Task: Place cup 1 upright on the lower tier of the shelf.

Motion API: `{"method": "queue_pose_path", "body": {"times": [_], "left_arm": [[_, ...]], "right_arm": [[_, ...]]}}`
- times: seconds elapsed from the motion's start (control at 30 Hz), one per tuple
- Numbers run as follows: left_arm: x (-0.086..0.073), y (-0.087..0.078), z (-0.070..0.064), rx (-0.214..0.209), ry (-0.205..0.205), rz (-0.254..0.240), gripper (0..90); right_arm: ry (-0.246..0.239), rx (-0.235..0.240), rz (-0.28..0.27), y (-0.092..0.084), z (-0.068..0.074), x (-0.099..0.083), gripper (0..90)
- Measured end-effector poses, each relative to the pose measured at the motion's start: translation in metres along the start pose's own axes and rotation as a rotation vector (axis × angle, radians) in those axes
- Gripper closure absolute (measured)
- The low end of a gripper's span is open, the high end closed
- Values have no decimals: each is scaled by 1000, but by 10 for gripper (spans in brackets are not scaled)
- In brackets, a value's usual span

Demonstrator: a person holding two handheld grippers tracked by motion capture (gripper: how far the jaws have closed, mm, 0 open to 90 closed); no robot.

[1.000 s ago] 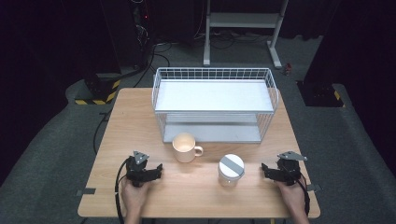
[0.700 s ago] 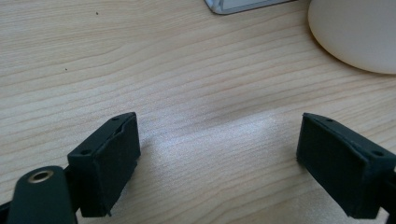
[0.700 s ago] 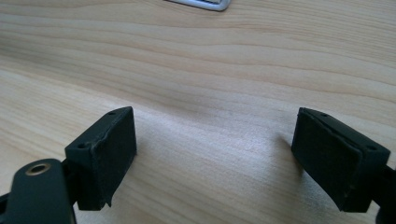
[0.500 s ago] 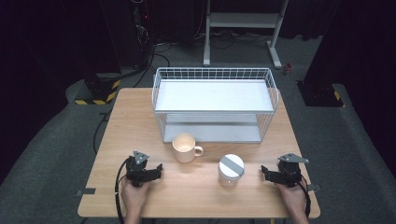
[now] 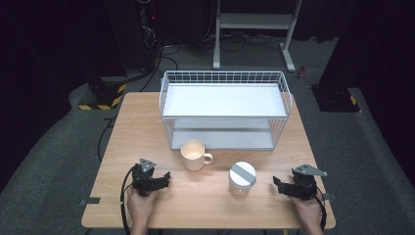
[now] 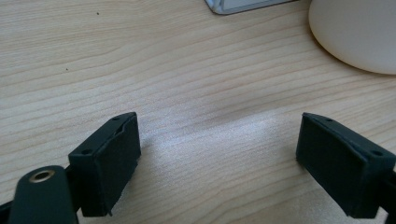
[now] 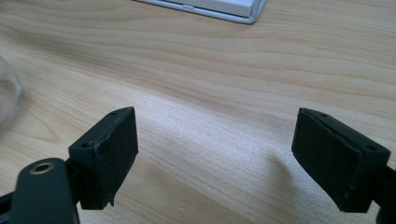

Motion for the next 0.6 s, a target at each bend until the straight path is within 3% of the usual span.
{"method": "queue_pose_path", "body": {"times": [0.6], "left_arm": [[0,0,0,2,-2,-2,144]], "right_arm": [[-53,88,-26,-18,28,-5,148]]}}
Point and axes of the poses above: each handheld gripper's, and its own axes: y roughly forward along the jaws, x roughly out of its top, z roughly to its left, the point moved 7 cm from there along y, roughly forward along the jaws, and after that the axes turned 4 degrees about y, right-handed, at the moved point
